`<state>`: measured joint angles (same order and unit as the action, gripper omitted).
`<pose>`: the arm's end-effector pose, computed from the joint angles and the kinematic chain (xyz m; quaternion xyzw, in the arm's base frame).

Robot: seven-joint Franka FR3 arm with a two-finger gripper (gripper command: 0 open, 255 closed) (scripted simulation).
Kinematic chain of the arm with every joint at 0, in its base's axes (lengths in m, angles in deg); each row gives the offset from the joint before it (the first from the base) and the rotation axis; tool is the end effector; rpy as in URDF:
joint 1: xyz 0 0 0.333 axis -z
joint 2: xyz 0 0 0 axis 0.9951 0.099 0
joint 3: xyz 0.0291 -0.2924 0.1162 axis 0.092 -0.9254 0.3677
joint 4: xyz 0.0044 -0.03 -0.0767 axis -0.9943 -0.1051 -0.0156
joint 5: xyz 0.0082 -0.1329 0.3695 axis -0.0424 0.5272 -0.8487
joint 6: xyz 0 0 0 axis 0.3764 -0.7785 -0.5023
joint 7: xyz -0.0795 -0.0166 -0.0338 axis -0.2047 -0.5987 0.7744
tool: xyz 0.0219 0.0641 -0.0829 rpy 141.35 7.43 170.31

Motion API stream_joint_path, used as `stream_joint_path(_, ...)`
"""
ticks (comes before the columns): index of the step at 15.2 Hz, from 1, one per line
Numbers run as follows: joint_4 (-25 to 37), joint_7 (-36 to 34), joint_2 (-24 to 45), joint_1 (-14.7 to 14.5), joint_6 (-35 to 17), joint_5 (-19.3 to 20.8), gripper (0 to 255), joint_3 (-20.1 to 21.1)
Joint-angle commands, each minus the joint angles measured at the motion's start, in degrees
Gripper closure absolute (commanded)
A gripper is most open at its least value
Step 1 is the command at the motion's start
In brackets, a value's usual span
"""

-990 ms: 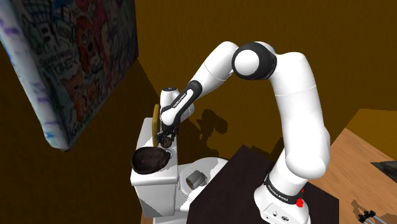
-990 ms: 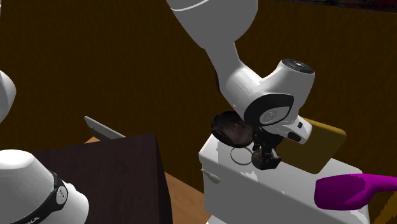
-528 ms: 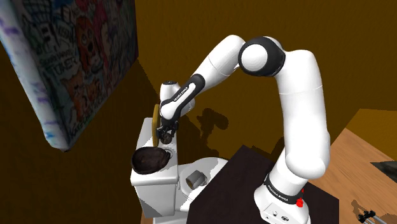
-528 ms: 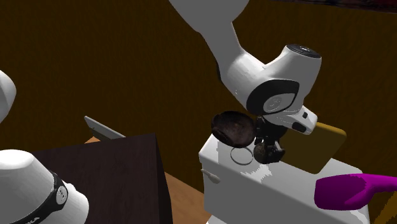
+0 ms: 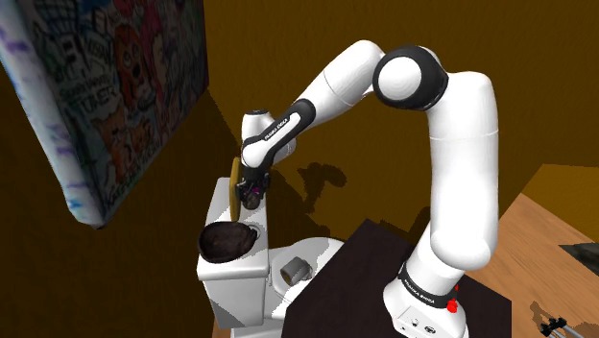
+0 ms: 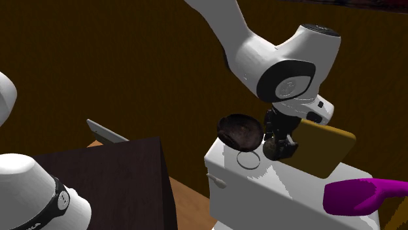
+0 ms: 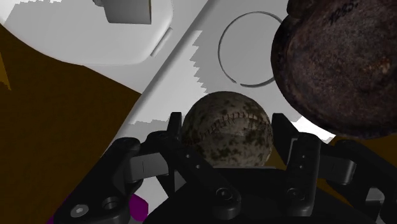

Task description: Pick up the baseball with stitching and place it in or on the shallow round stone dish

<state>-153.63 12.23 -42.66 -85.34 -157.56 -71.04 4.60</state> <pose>0.5921 0.0675 0.2183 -0.9988 0.0476 0.0063 0.0072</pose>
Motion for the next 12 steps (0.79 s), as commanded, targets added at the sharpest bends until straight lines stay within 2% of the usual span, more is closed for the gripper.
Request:
stream_joint_path(1,-0.04,0.16,-1.27,0.14,1.25,-0.18,255,0.1)
stream_joint_path(12,0.82,0.64,-7.28,0.49,8.09,-1.02,255,0.56)
